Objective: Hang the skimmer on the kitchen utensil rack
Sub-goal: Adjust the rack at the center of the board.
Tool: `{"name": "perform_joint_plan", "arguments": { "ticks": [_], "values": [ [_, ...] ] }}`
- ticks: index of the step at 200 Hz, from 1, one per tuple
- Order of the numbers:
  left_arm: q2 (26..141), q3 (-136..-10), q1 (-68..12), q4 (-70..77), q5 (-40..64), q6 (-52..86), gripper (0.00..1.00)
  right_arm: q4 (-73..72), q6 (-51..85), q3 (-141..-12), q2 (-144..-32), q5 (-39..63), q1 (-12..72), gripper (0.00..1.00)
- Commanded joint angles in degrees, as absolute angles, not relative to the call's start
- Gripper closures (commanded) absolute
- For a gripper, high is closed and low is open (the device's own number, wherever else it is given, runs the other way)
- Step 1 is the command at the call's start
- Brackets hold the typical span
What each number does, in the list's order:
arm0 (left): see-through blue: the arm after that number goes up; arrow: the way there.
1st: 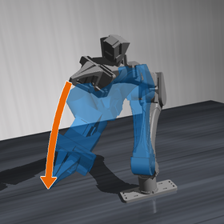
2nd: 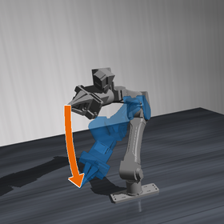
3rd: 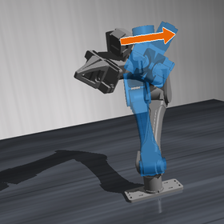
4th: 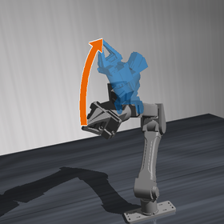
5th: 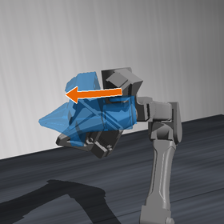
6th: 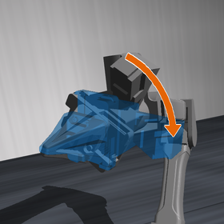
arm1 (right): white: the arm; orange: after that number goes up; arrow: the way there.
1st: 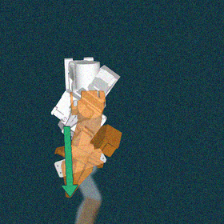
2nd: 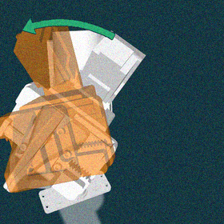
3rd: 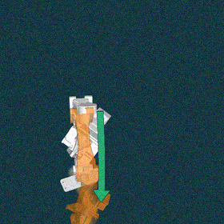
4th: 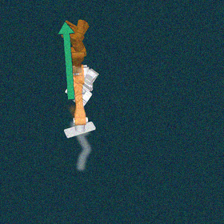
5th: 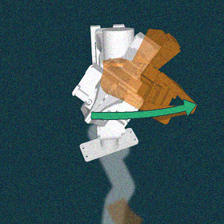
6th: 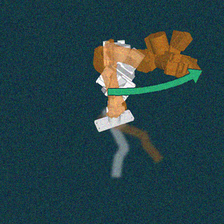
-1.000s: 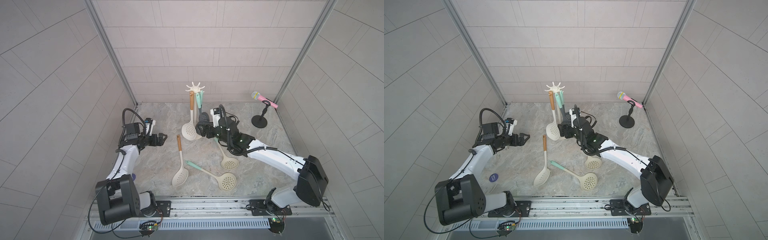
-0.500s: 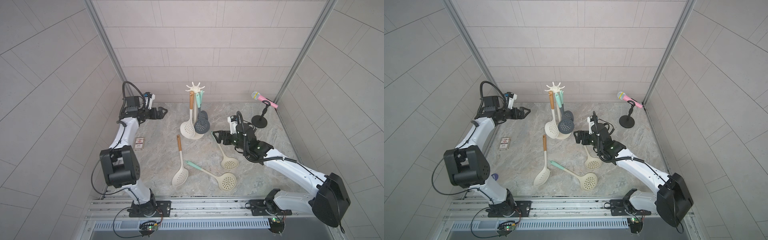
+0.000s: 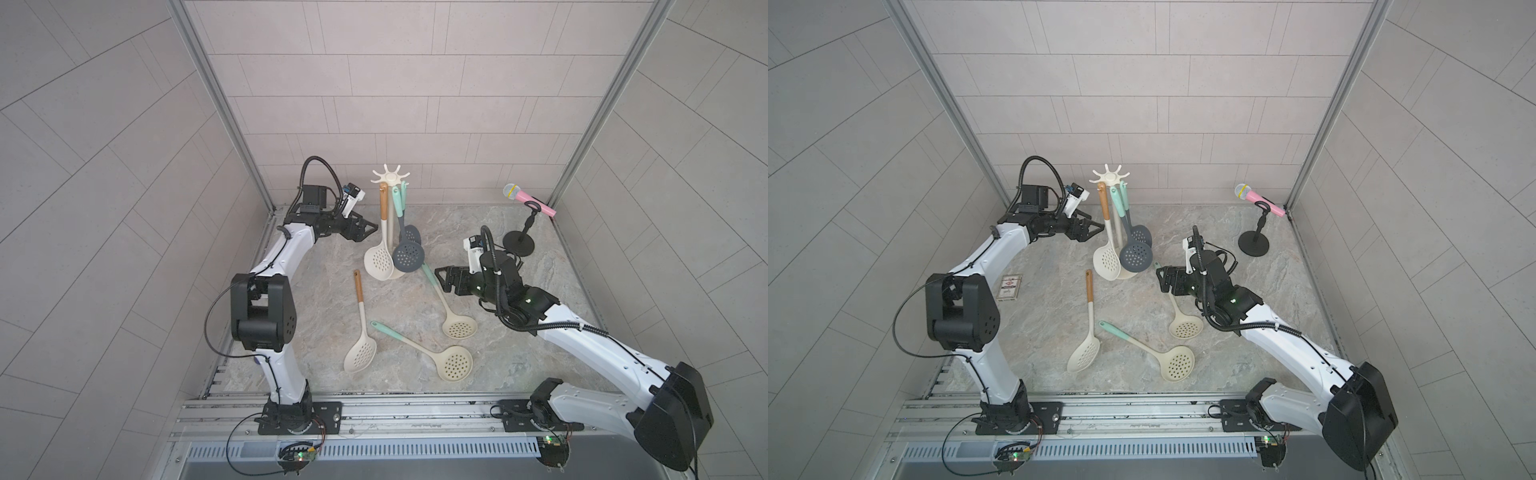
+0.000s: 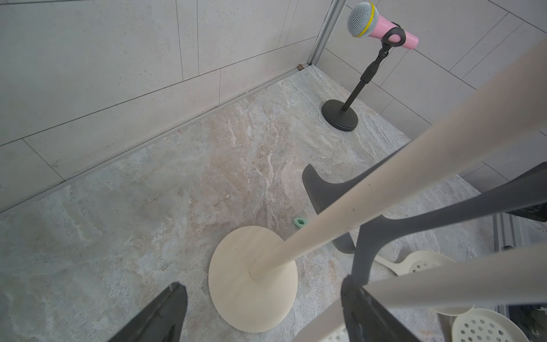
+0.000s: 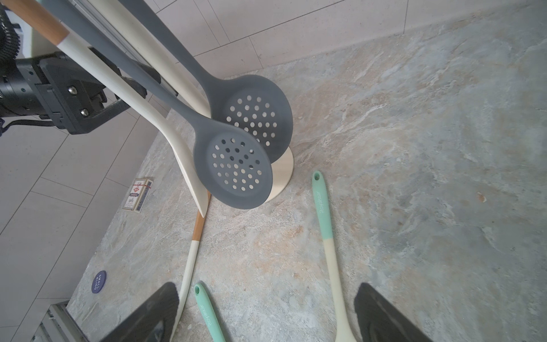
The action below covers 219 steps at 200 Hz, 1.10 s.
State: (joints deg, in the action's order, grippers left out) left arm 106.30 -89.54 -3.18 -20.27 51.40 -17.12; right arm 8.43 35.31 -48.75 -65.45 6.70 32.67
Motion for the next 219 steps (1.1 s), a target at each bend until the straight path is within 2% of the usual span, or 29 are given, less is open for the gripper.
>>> {"name": "perform_joint_plan", "arguments": {
  "ticks": [1,30,80,167,191,219],
  "values": [
    [107.7,-91.9,-3.0,-16.6,54.5,-16.8,0.14,9.6,34.5,-48.8,-64.8,5.3,32.5,0.06],
    [106.4,-89.8,-3.4,-13.0,57.7,-14.1,0.17,9.6,34.4,-49.2,-65.9,5.0,32.4,0.06],
    [101.7,-83.0,-4.5,-5.4,60.9,-10.4,0.17,8.6,34.5,-50.3,-68.3,5.7,32.5,0.06],
    [102.5,-84.1,-6.3,-0.4,63.3,-6.5,0.2,8.5,34.7,-50.8,-69.1,5.7,32.4,0.07],
    [102.6,-83.6,-7.1,2.1,64.0,-4.8,0.23,8.5,34.5,-50.8,-69.3,5.4,32.4,0.07],
    [102.6,-81.8,-7.6,8.6,64.6,-0.6,0.31,8.6,34.5,-51.1,-69.8,5.4,32.4,0.07]
  ]
}}
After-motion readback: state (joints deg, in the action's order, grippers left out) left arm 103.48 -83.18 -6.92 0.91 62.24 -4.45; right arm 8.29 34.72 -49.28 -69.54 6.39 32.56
